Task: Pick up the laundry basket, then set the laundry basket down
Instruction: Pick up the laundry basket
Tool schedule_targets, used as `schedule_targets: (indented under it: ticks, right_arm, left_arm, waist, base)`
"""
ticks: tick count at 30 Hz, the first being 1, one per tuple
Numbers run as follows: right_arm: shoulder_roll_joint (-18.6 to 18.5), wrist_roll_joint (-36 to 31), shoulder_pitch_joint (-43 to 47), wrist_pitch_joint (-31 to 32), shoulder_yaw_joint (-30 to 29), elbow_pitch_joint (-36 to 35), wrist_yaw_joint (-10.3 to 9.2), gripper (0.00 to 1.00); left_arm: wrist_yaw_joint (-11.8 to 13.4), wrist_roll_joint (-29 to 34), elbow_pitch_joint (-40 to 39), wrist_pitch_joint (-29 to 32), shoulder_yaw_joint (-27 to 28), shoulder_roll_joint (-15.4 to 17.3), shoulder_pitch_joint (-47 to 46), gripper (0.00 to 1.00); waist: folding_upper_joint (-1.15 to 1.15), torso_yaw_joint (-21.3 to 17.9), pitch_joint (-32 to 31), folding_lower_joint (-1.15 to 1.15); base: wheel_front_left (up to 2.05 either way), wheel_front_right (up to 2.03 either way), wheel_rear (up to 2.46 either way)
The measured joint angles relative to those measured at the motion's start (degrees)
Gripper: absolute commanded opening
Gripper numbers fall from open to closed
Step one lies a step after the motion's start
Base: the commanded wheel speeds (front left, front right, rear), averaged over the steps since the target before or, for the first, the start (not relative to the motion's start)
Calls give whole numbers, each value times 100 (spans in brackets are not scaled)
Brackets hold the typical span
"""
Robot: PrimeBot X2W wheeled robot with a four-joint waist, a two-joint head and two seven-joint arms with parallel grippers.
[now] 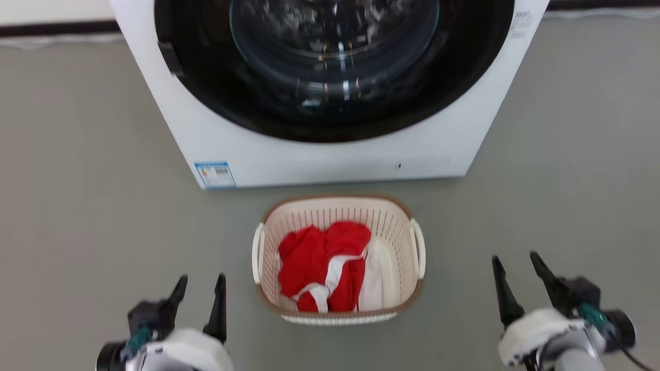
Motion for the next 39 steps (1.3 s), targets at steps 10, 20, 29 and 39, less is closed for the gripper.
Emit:
schedule_targets:
  ticks: [10,20,29,39]
  right_arm:
    - [-9,-147,-1370,344,223,1028,0,100]
    - [-56,-339,-2564,615,248,1853,0,100]
    - [-124,-457,-3329,434,151,2430,0,100]
    - [-170,-647,-3873,219,138,3003,0,100]
  left_arm:
    - [1,-1,1092,-1,-85,-13,-1323,100]
    - [103,40,2357,9,-213,-37,-2977,100]
    - [204,-80,3238,2,-376,-57,-4040,100]
    - [247,-291,3760,0,-660,-76,-4707,100]
  waist:
    - [0,7,1022,0]
    - [0,60,2166,0]
    - [0,143,3005,0]
    - [0,213,3424,0]
  base:
    - [0,0,0]
    - [0,0,0]
    - [0,0,0]
    - [0,0,0]
